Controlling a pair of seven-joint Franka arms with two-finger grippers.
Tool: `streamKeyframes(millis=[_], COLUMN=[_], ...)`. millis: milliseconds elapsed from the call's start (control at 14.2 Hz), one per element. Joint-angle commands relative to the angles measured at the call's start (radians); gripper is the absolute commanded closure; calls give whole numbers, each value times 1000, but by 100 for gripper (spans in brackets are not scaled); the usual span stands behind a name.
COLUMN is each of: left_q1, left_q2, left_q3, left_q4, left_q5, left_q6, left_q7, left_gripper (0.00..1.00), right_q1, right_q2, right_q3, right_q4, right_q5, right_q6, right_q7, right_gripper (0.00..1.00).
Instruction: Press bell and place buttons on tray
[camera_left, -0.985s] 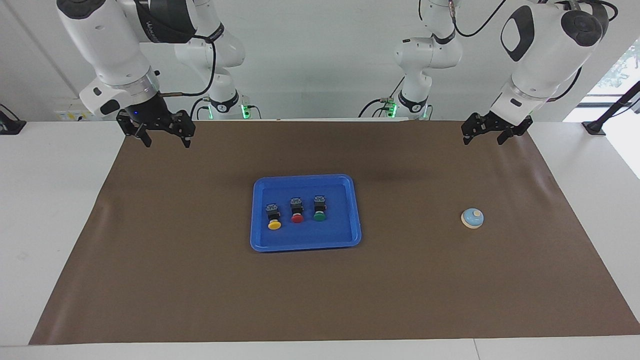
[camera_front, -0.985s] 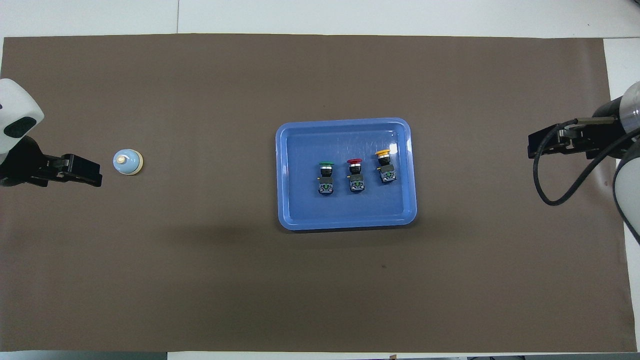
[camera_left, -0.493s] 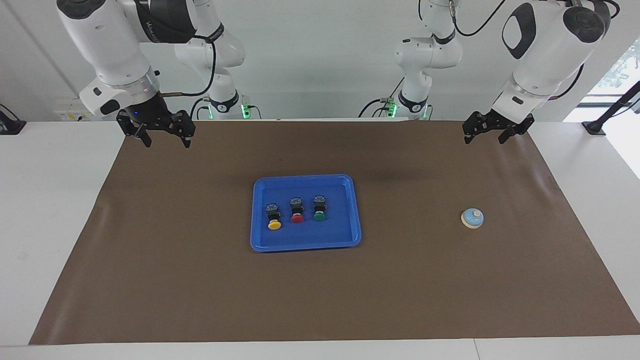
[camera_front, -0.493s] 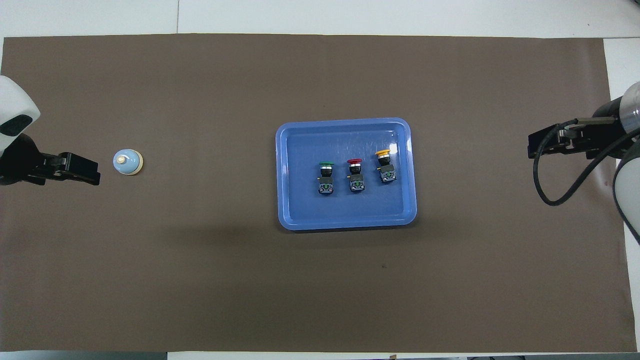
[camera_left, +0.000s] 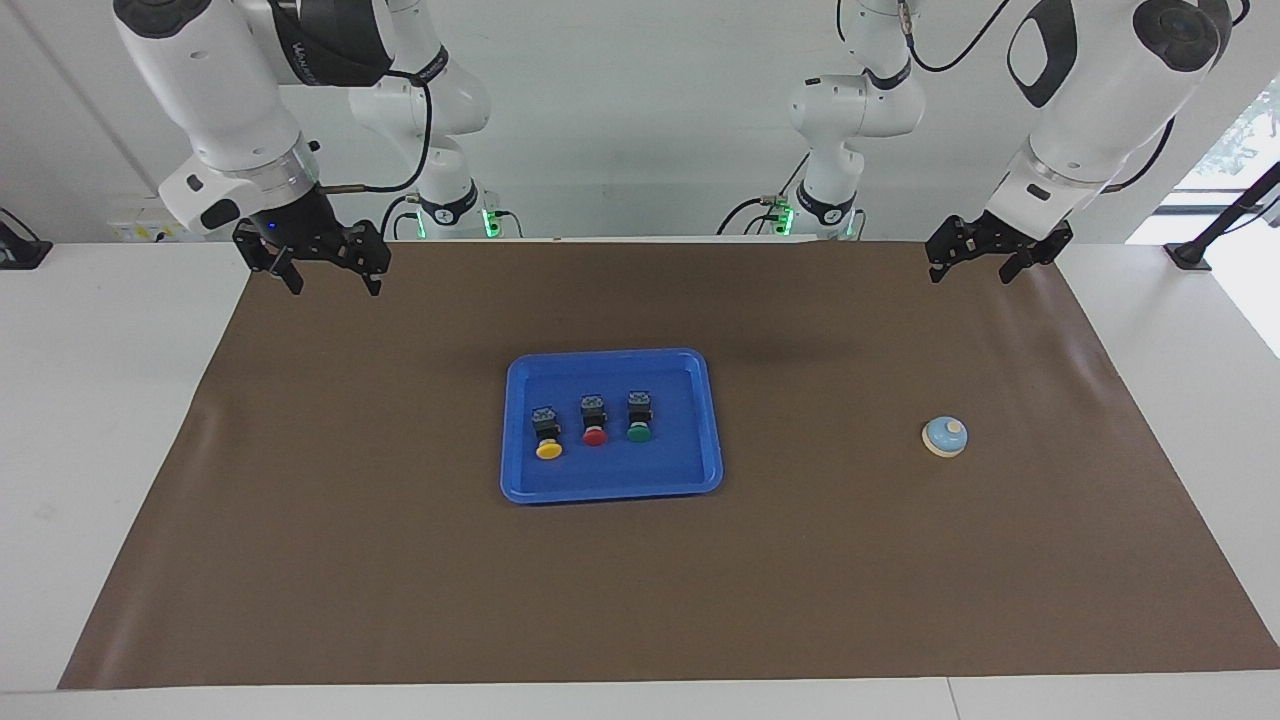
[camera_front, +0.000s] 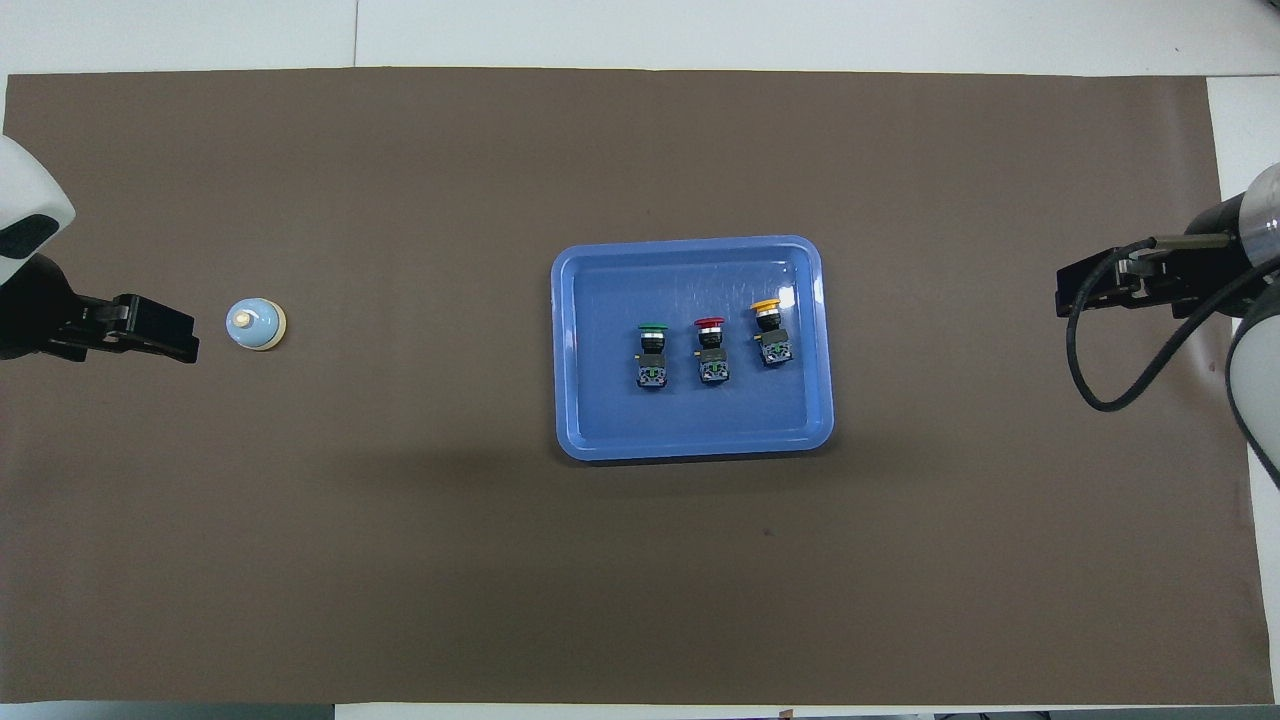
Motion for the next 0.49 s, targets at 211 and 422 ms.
streamKeyframes(millis=[211, 422], left_q1=[8, 31], left_q2=[18, 18], left_q3=[-6, -32], left_q4=[33, 33], left_q5=[7, 5], left_q6=[-18, -16], left_q7=[-3, -5], left_gripper=[0, 0], right_q1=[-22, -22], right_q2=[-6, -6], right_q3=[12, 10], right_q4=[-5, -5], right_q5=[14, 14], right_q6=[-8, -8], right_q7=[-26, -26], right_gripper=[0, 0])
